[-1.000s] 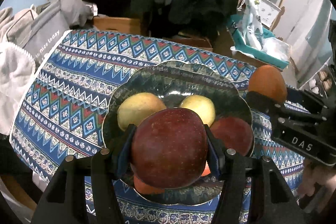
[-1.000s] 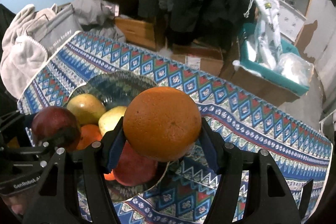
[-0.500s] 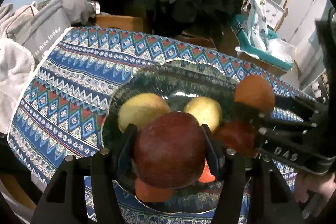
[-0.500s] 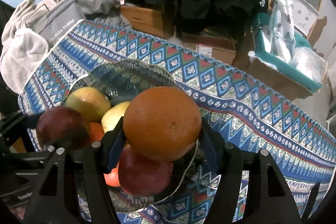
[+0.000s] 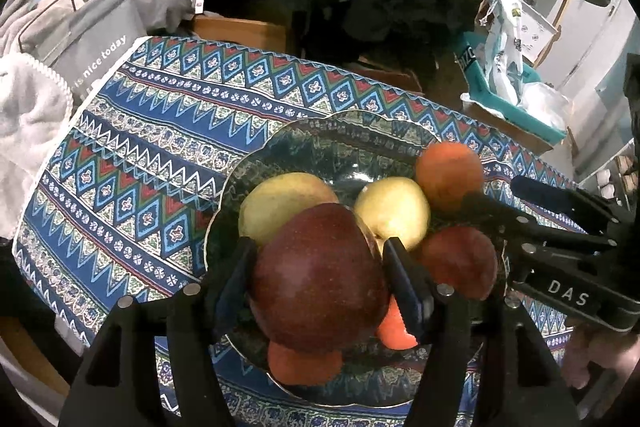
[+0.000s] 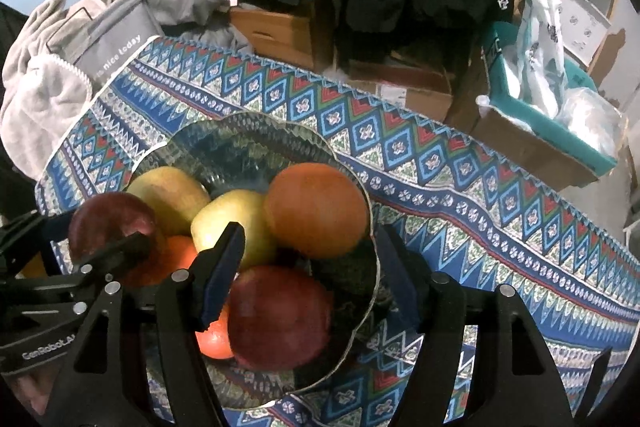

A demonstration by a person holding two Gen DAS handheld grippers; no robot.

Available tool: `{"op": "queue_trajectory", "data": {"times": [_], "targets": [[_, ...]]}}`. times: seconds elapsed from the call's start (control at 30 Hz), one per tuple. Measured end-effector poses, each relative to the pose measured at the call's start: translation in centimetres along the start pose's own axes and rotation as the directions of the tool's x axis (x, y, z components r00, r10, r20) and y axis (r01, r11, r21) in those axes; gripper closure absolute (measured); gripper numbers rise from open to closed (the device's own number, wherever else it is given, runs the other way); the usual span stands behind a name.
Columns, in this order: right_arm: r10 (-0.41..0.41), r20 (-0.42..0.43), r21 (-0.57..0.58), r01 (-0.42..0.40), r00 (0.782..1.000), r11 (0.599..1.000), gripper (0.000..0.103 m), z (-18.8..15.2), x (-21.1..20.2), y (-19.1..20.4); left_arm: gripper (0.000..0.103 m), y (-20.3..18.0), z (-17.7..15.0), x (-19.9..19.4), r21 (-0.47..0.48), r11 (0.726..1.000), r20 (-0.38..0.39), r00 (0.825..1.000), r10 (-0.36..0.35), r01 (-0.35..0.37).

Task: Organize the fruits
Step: 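Lower the apple onto the plate with the left tool while the right tool releases the orange there, then withdraw both open tools up and away from the glass plate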

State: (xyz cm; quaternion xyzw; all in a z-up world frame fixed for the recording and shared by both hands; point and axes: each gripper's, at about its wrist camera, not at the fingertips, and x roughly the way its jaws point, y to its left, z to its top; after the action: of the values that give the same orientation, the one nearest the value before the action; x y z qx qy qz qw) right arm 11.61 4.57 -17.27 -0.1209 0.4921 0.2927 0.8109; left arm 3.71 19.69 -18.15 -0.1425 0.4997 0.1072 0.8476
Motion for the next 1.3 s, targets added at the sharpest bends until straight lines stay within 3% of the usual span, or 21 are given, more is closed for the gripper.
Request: {"op": "queue_trajectory", "data": {"times": [0.6,0.73,1.0,1.3], "targets": [[-0.029,0.080,0.044,0.025,0.996,0.999,0.033,0.1,-4.5,-1.2,0.032,-1.0,-0.2,-1.6,0.024,1.000,0.027,0.999,0.018,-0.018],[-0.057,0.101,0.039,0.053,0.993,0.998,0.033,-0.1,-5.9,-1.3,0.027,-1.5,-0.2,-2.9,0.040,0.999,0.059,0.998,0.015,-0.017],[-0.101,0.154,0.030,0.097,0.983,0.995,0.029,-0.6,-9.2,-1.3,0.027,-3.7,-0.5,-5.6,0.119,0.993,0.112,0.994,-0.011,-0.003],[-0.151,0.244,0.029,0.148,0.958,0.988,0.025,-1.4,-13.6,-0.9,0.025,-5.5,-0.5,-9.3,0.183,0.983,0.197,0.980,-0.016,-0.021]]}}
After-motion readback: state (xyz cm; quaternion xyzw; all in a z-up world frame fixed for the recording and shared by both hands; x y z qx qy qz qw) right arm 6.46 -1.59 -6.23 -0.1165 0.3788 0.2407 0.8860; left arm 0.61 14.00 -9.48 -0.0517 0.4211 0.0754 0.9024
